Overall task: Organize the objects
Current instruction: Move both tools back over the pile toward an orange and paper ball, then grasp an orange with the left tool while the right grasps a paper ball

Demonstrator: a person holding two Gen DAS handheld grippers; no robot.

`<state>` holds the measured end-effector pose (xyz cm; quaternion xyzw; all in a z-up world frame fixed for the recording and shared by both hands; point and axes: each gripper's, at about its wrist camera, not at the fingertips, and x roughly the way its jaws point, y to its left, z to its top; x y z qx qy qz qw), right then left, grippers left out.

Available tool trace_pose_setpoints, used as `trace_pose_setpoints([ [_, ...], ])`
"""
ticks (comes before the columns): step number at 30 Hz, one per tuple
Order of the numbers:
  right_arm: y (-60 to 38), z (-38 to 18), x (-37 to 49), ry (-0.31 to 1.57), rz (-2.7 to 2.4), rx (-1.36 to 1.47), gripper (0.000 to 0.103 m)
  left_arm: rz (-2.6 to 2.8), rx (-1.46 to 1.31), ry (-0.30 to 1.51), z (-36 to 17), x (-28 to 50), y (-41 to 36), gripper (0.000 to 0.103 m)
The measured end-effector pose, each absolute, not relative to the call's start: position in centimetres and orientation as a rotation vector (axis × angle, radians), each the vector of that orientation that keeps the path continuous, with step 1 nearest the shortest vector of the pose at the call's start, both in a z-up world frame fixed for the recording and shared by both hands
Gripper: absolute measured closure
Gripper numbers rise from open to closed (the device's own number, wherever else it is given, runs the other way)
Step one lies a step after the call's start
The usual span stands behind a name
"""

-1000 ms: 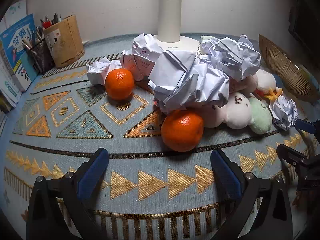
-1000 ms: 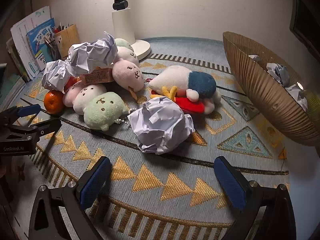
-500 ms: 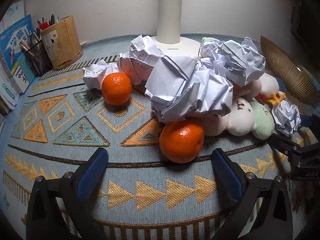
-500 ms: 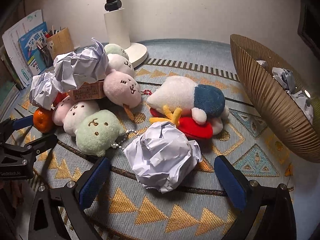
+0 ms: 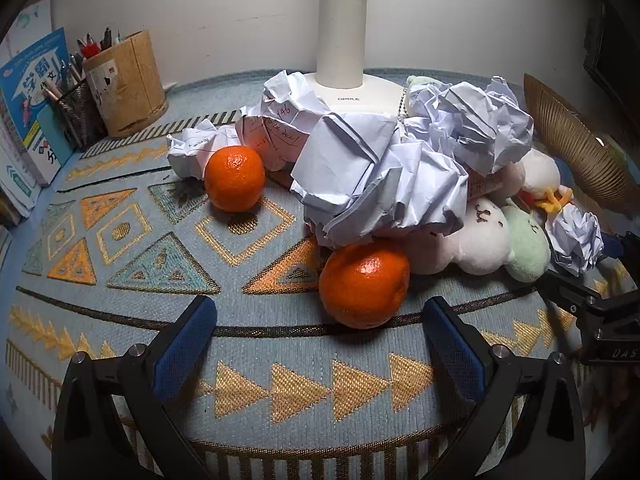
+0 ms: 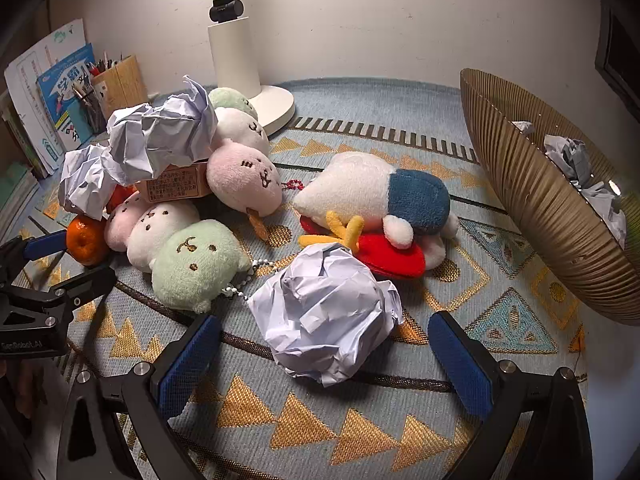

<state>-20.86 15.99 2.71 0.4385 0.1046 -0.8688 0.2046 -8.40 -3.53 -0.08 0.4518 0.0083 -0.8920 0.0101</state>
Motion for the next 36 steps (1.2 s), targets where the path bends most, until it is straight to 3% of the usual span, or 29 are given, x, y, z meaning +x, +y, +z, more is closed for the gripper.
trace_pose_setpoints([
  [1,16.0,2.7,-20.8,0.288,-2.422,1.222,0.0,-2.78,1.406,0.029,0.0,-8.4,-3.5,0.0],
  [3,16.4,2.9,-20.6,0.273,-2.445,1.202,0.029,-2.781,1.4,0.04,0.0,-8.5,-3.5,0.005],
  [4,16.7,3.3,-20.3,0.253,-2.464,1.164,0.054,-2.813,1.352,0.053,0.6,-8.1,-3.6,0.052],
  [5,17.0,3.7,-19.8,0.226,-2.463,1.12,0.057,-2.852,1.316,0.066,0.9,-7.8,-3.5,0.07],
  [21,18.2,7.6,-14.2,0.086,-2.376,0.654,0.056,-3.005,0.841,0.069,4.7,-3.3,-4.0,0.071],
  [36,18.6,7.1,-15.2,0.068,-2.396,0.73,0.055,-2.969,0.855,0.097,4.4,-3.4,-4.0,0.071],
])
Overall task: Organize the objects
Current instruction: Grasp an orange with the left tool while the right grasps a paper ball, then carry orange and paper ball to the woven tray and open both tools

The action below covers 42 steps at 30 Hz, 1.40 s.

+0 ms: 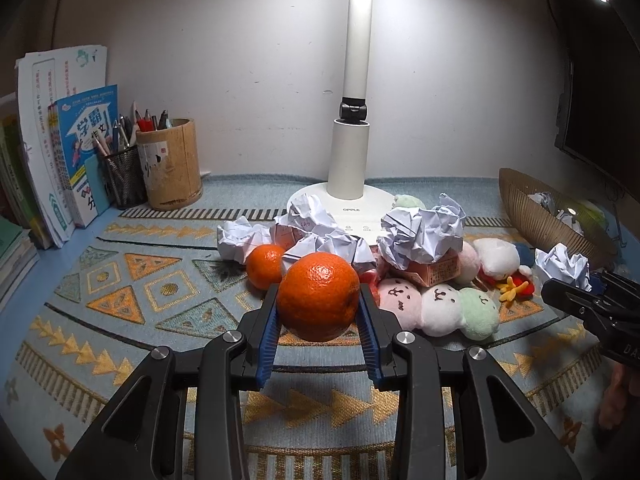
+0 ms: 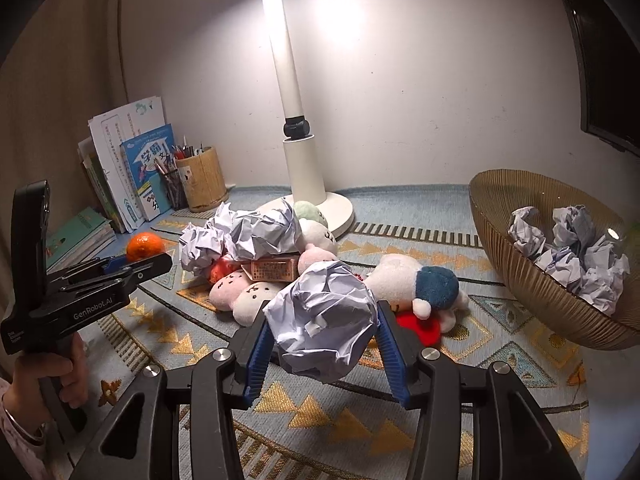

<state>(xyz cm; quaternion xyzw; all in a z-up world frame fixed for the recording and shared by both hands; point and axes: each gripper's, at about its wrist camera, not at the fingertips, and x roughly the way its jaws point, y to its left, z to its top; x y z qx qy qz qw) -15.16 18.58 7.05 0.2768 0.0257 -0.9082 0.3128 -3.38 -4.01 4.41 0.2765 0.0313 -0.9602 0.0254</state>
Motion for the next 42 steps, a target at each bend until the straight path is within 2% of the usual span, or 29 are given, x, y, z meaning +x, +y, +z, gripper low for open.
trace_pose_setpoints([
  [12,20.6,6.9,-15.5,-0.061,-2.404,0.768,0.055,-2.843,0.797,0.053,4.7,-3.0,-3.9,0.07],
  [15,21.5,6.9,-16.8,-0.14,-2.341,0.874,0.056,-2.843,0.833,0.13,4.9,-3.4,-3.2,0.071],
  [20,26.8,13.2,-19.8,-0.26,-2.422,0.785,0.056,-2.963,0.803,0.105,8.6,-6.5,2.2,0.071],
  [24,31.2,18.2,-22.3,-0.257,-2.531,0.703,0.056,-3.085,0.734,0.059,12.0,-9.7,8.5,0.07],
  [28,34.2,20.1,-24.4,-0.234,-2.601,0.712,0.056,-3.213,0.746,0.085,13.7,-12.9,14.2,0.07],
  [33,35.9,18.7,-26.2,-0.174,-2.64,0.822,0.056,-3.301,0.822,0.05,13.2,-15.8,19.4,0.07],
  [37,37.7,16.5,-25.9,-0.14,-2.682,0.928,0.055,-3.291,0.916,0.104,11.4,-17.9,20.3,0.07],
  [39,38.4,15.6,-25.9,-0.107,-2.725,0.969,0.051,-3.276,0.991,0.114,10.4,-18.9,20.4,0.069],
  [40,38.8,15.2,-26.0,-0.095,-2.755,0.988,0.035,-3.262,1.06,0.12,9.8,-19.4,20.5,0.061],
  [41,38.9,14.8,-26.3,-0.092,-2.788,1.004,0.011,-3.242,1.178,0.133,9.1,-20.1,20.6,0.02],
  [42,39.4,14.5,-26.5,-0.115,-2.797,1.018,0.0,-3.224,1.261,0.137,8.7,-20.7,20.8,0.003],
])
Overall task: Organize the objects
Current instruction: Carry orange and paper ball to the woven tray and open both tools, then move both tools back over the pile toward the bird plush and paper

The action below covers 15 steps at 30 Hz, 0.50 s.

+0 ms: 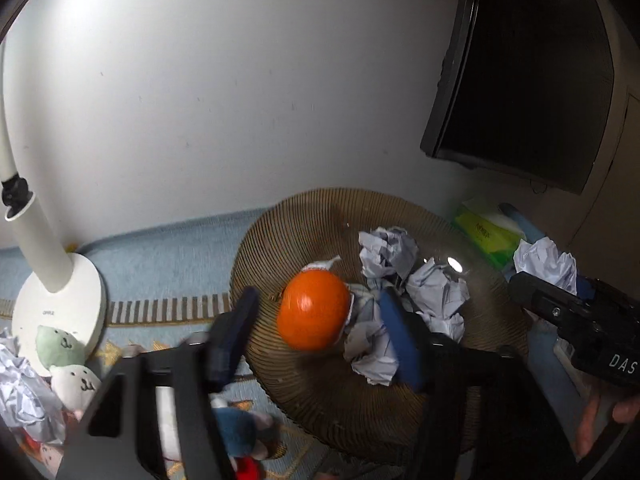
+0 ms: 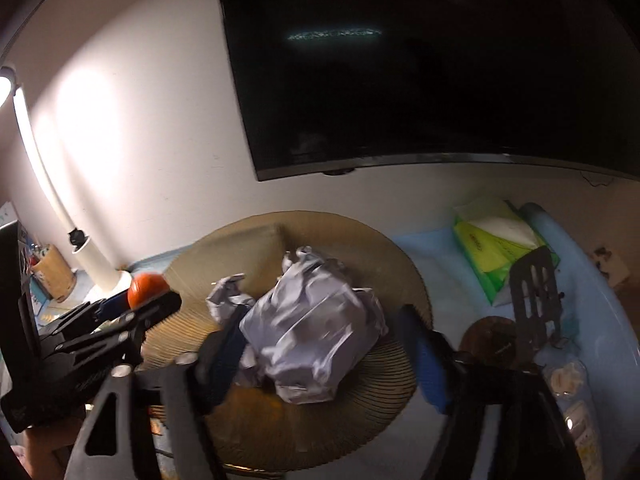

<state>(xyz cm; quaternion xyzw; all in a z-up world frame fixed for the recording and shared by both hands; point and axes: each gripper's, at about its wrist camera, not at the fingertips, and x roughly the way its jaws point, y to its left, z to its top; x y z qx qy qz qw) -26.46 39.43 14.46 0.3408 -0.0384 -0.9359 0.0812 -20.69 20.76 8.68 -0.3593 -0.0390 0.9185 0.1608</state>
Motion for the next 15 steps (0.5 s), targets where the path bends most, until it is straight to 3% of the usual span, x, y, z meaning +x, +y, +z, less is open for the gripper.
trace_pose_setpoints([
  [3,40.6,13.6,-27.1,-0.231,-2.729,1.094,0.0,2.686,-0.937,-0.081,8.7,-19.7,20.5,0.0],
  [15,38.6,15.4,-24.7,-0.29,-2.764,1.029,0.0,2.777,-0.858,0.002,10.9,-17.1,17.9,0.0],
])
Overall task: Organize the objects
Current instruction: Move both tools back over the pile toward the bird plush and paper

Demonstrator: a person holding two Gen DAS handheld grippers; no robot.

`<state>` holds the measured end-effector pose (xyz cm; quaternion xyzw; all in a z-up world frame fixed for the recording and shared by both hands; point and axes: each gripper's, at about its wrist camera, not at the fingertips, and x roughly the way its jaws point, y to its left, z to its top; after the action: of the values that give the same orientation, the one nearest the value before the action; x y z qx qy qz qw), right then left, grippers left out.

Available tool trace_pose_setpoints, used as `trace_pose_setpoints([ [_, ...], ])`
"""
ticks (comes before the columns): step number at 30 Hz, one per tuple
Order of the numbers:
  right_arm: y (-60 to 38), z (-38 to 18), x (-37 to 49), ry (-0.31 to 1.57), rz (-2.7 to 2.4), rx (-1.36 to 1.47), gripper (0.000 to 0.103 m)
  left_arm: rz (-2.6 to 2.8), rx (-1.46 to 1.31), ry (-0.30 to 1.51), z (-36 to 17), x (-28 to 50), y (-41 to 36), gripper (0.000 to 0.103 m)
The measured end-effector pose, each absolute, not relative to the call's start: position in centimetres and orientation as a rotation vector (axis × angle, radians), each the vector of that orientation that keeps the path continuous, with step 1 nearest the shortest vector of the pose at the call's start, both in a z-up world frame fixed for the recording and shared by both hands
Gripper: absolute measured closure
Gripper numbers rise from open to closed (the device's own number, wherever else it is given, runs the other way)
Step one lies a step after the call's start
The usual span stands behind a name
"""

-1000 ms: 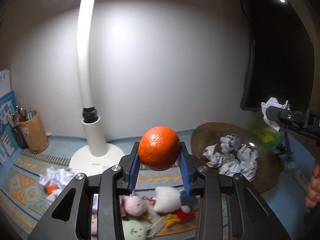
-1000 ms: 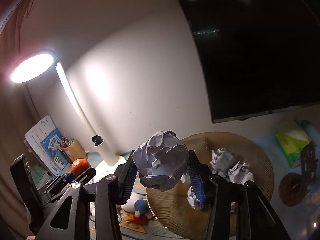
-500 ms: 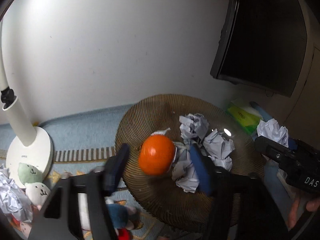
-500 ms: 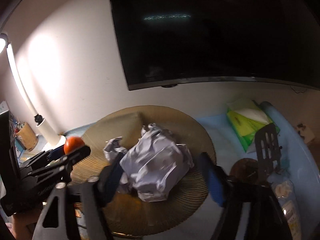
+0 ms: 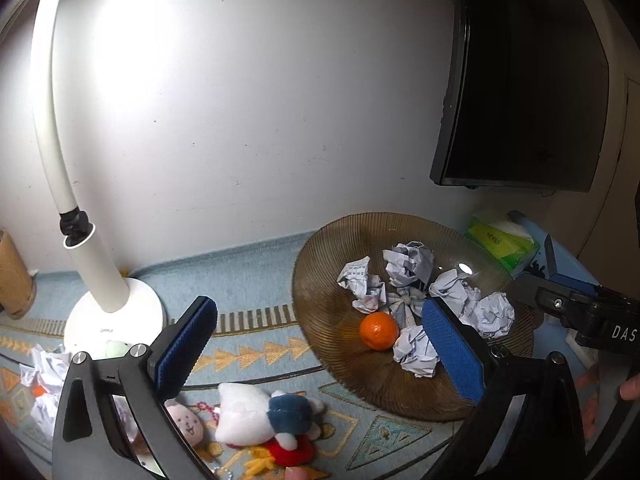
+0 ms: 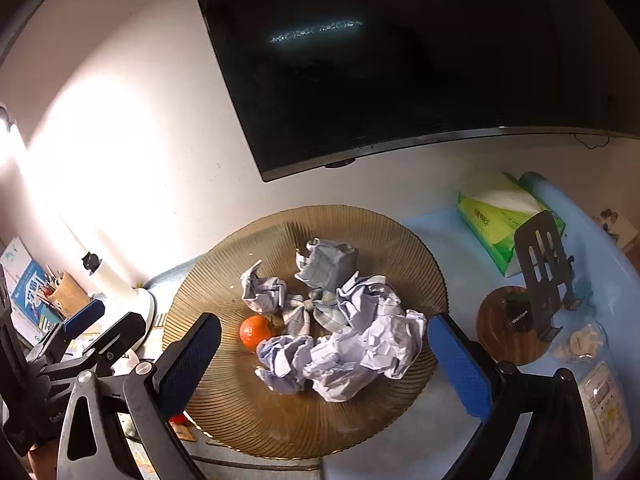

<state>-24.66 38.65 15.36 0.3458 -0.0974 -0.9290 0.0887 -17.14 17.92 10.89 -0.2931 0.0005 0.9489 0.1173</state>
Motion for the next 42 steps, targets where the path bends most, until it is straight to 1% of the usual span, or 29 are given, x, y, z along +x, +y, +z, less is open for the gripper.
trace_pose_setpoints([
  [6,34.9,16.4,-23.1,-0.321,-2.709,1.006,0.0,2.851,-0.839,-0.006,13.1,-14.9,13.2,0.0],
  [10,31.7,16.2,-21.8,-0.3,-2.674,0.989,0.0,2.884,-0.903,-0.052,13.3,-13.8,8.6,0.0],
  [15,26.6,14.2,-20.2,-0.221,-2.609,1.027,0.0,2.942,-0.973,-0.147,12.4,-12.1,2.1,0.0],
  [18,24.1,12.0,-19.4,-0.197,-2.569,1.071,0.0,2.986,-1.038,-0.159,10.6,-11.4,-0.9,0.0],
  [21,21.9,9.7,-18.8,-0.183,-2.544,1.107,0.0,3.029,-1.084,-0.116,8.6,-10.3,-3.1,0.0],
  [24,20.4,7.6,-19.0,-0.164,-2.566,1.132,0.0,3.034,-1.15,-0.137,6.4,-10.1,-4.7,0.0],
  [29,19.3,5.2,-20.5,-0.201,-2.637,1.13,0.0,3.005,-1.194,-0.316,3.7,-11.3,-6.4,0.0],
  [33,18.4,4.0,-22.5,-0.213,-2.655,1.171,0.0,2.97,-1.188,-0.485,2.7,-12.1,-7.8,0.001],
  [35,18.0,3.8,-23.4,-0.232,-2.628,1.187,0.0,2.953,-1.173,-0.54,2.5,-12.5,-8.3,0.001],
  [38,17.3,3.4,-24.4,-0.245,-2.613,1.224,0.0,2.933,-1.151,-0.575,2.4,-13.0,-8.2,0.001],
  [42,16.8,3.5,-24.9,-0.231,-2.624,1.229,0.0,2.88,-1.198,-0.571,1.3,-13.6,-7.2,0.001],
])
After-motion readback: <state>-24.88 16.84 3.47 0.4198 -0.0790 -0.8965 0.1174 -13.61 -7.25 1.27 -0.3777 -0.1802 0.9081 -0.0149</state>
